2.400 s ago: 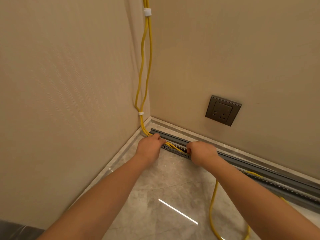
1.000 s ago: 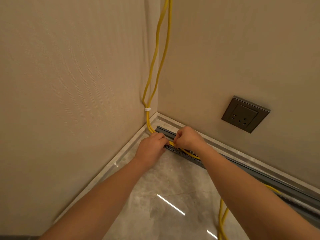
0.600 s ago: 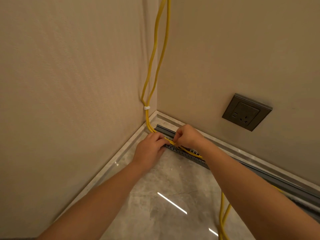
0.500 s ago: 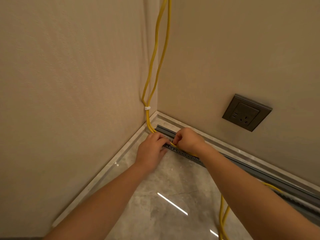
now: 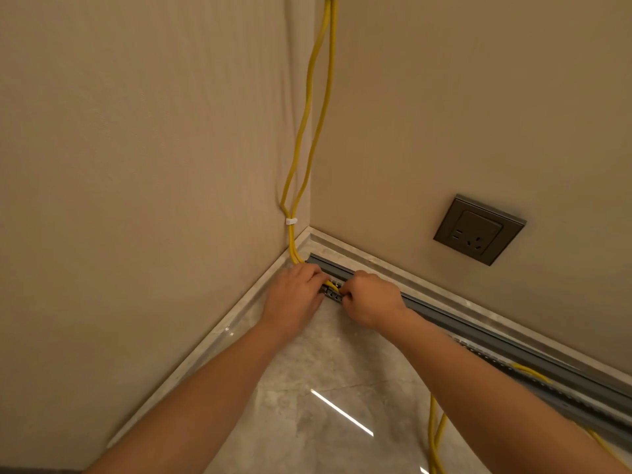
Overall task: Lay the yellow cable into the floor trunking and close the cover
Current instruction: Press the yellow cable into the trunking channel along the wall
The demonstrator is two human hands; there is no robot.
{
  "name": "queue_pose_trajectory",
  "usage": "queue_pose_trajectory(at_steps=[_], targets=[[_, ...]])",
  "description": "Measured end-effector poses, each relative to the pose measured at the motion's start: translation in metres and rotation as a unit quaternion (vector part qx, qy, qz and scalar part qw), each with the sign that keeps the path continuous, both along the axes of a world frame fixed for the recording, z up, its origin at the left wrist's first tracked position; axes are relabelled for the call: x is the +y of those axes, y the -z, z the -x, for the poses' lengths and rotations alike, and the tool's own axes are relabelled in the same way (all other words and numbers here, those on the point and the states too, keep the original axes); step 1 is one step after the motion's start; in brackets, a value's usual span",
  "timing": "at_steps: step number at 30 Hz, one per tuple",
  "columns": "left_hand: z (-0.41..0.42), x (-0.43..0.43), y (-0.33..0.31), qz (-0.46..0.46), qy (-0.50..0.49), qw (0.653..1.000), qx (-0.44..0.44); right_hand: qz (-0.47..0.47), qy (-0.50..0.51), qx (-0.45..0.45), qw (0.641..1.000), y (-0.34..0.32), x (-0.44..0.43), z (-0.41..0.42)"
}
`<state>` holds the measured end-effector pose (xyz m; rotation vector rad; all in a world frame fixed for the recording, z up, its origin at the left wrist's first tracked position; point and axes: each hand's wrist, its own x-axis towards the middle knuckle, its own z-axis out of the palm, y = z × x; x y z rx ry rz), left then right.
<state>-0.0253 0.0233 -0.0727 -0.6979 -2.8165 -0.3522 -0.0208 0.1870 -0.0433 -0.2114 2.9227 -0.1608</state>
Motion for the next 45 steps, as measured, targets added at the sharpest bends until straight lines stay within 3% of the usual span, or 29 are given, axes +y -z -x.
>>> queue_pose_trajectory(at_steps=[4, 11, 17, 21, 27, 33, 45], targets=[[0.009, -0.015, -0.004, 0.009, -0.008, 1.000, -0.022, -0.043, 0.007, 0.054, 0.998, -0.004, -0.012, 0.001], [0.013, -0.021, -0.006, 0.042, 0.009, 0.999, -0.005, 0.046, 0.025, 0.088, 0.995, 0.006, -0.014, -0.004], [0.012, -0.018, -0.009, 0.066, 0.012, 0.998, 0.001, 0.026, -0.011, 0.076, 0.997, 0.011, -0.015, 0.000], [0.010, -0.013, -0.008, 0.090, 0.018, 0.996, 0.010, 0.071, 0.030, 0.080, 0.994, 0.012, -0.015, -0.006], [0.009, -0.004, -0.008, 0.126, -0.005, 0.992, 0.032, 0.031, 0.023, 0.139, 0.990, 0.017, -0.013, -0.020], [0.015, 0.001, 0.003, 0.167, -0.009, 0.986, -0.003, 0.020, 0.017, 0.170, 0.985, 0.023, -0.014, -0.017], [0.024, -0.003, -0.003, 0.114, -0.032, 0.992, -0.052, 0.086, -0.022, 0.160, 0.983, 0.020, -0.032, -0.012]])
